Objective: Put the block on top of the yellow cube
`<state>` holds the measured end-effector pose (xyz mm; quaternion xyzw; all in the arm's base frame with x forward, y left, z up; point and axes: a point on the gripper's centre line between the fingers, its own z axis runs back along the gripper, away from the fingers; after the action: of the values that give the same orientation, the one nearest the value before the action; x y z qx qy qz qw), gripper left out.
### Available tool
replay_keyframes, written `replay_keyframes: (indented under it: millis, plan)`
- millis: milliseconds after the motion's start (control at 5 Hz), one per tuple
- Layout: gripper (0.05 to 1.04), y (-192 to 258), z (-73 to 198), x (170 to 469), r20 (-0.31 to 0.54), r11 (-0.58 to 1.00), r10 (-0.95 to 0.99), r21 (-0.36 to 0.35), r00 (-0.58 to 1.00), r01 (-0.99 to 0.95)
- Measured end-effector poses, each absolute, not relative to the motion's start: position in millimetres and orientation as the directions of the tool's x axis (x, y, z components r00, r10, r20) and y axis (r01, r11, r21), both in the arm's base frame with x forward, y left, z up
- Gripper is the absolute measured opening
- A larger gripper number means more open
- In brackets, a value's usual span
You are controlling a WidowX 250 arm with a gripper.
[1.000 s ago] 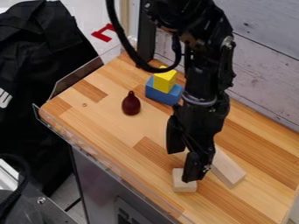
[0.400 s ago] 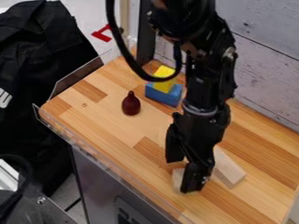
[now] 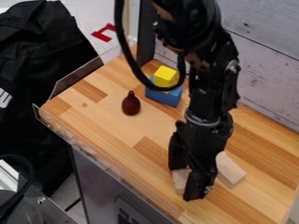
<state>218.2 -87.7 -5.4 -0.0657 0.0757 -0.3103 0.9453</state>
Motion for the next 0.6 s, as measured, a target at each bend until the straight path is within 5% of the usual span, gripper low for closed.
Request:
replay_keyframes:
  millis: [600]
  plan:
    - [0.972,-84.6,-11.4,223.1,-0.095,0.814,-0.576,-0.165,0.812,0.558]
